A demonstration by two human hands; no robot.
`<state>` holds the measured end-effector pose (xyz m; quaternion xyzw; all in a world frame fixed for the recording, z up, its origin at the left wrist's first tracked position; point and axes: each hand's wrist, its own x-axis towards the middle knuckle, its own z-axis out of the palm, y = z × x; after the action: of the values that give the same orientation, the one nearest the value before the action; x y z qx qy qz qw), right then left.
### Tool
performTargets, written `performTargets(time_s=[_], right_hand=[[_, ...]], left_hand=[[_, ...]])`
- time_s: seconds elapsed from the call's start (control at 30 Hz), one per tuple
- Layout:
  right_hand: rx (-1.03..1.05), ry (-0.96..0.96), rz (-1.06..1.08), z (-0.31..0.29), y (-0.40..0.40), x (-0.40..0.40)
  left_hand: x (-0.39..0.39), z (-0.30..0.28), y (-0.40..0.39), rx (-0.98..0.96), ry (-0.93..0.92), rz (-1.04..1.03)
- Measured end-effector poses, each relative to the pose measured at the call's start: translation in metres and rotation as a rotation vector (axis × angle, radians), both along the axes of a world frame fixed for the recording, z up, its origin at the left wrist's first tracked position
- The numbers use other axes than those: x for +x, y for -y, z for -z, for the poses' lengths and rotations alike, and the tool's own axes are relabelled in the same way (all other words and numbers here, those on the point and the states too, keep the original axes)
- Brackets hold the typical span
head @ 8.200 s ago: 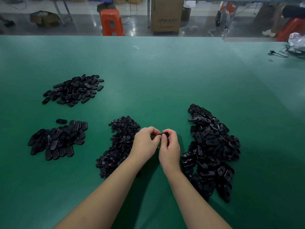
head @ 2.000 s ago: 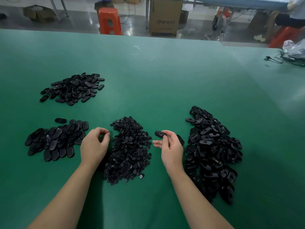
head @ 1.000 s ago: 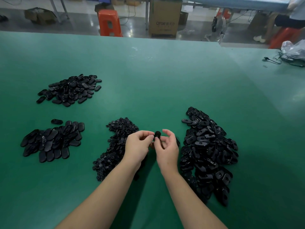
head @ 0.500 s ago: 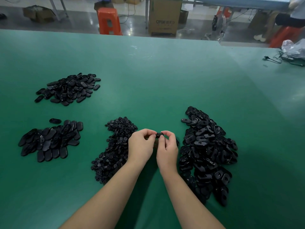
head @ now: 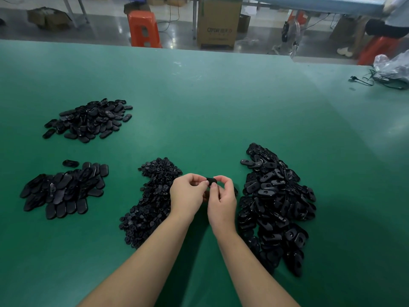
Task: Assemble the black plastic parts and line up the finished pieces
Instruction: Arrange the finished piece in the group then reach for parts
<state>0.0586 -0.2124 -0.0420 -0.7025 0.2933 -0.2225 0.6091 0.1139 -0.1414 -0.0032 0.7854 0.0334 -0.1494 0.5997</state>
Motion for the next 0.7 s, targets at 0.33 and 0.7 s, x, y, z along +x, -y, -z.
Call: performTargets(time_s=[0.33,0.7], right_hand=[[-0.002,0.019,-0.023,0.001,0.0,-0.001],[0.071,0.085,0.0,0.001,-0.002,0.003]], left_hand=[[0.007,0.003,-0.004,0.1,0.173,0.067],[0.008,0.004,-0.014,-0.177,-0.032,0.149]])
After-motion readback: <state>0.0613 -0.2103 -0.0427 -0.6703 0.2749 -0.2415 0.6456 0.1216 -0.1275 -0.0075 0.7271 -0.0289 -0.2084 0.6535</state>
